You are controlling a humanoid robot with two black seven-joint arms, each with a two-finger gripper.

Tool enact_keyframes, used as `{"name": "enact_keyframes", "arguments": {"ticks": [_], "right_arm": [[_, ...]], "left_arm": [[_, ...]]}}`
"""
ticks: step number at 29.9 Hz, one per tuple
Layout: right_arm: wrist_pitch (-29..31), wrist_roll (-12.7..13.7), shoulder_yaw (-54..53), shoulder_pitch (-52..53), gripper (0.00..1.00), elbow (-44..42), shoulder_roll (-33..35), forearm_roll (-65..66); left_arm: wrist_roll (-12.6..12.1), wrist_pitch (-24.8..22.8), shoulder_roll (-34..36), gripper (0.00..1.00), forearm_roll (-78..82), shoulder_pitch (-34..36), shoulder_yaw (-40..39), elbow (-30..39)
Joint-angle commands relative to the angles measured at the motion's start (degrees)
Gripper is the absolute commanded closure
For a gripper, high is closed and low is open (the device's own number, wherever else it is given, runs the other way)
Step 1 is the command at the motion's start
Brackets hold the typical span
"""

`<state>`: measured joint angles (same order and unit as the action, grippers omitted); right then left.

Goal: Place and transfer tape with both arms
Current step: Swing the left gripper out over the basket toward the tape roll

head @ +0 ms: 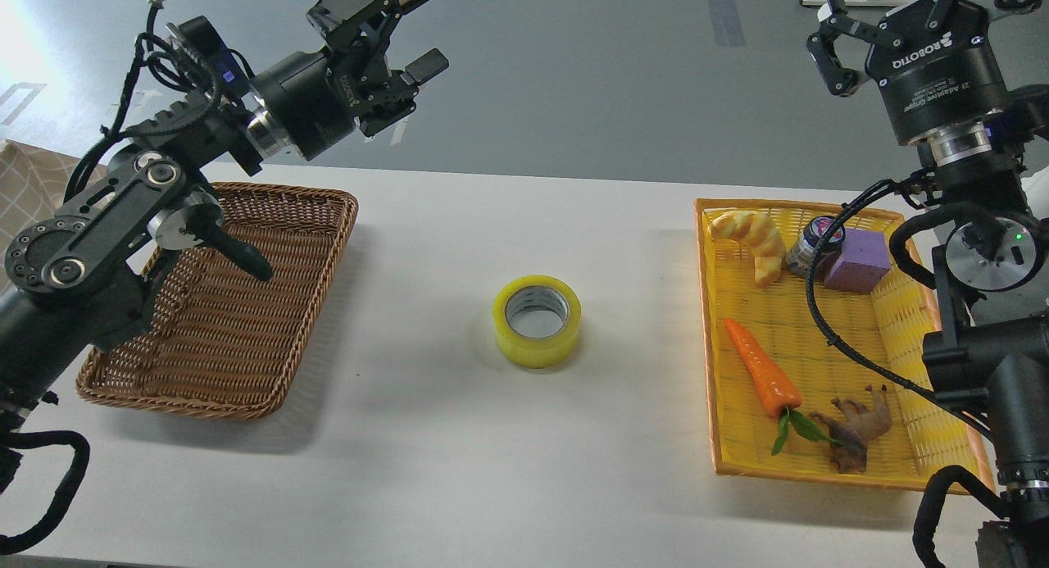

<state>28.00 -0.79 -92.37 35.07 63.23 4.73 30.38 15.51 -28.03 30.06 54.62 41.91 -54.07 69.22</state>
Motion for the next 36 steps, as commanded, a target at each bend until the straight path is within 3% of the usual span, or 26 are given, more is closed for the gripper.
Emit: {"name": "enact_keyframes", "arguments": {"ticks": [1,10,24,30,34,36], "right_arm": [[0.0,0.0,0.0,-0.3,0.00,0.0,0.0,0.0],[0.0,0.0,0.0,-0.3,0.00,0.0,-0.2,0.0],[0.0,0.0,-0.1,-0.2,0.00,0.1,-0.2,0.0],[0.0,-0.1,-0.1,-0.2,0.00,0.0,-0.2,-0.1],[0.0,-0.1,-0.1,-0.4,0.00,0.0,-0.2,-0.1],[0.0,-0.1,-0.1,-0.5,0.00,-0.1,-0.2,-0.1]], "left_arm": [[-1.7,0.0,2.9,0.02,2.6,0.2,1.6,1.7],[-4.0,0.0,4.3,0.02,13.3,1.2,5.6,1.8],[-5.0,0.0,4.4,0.02,37.2,5.5,16.4,3.9],[-7.1,0.0,4.0,0.02,38.1,6.2,21.3,3.9],[-11.3,0.0,4.0,0.02,38.8,6.7,24.4,3.7],[-12.2,0.0,4.0,0.02,39.1,7.0,24.7,3.6]]}}
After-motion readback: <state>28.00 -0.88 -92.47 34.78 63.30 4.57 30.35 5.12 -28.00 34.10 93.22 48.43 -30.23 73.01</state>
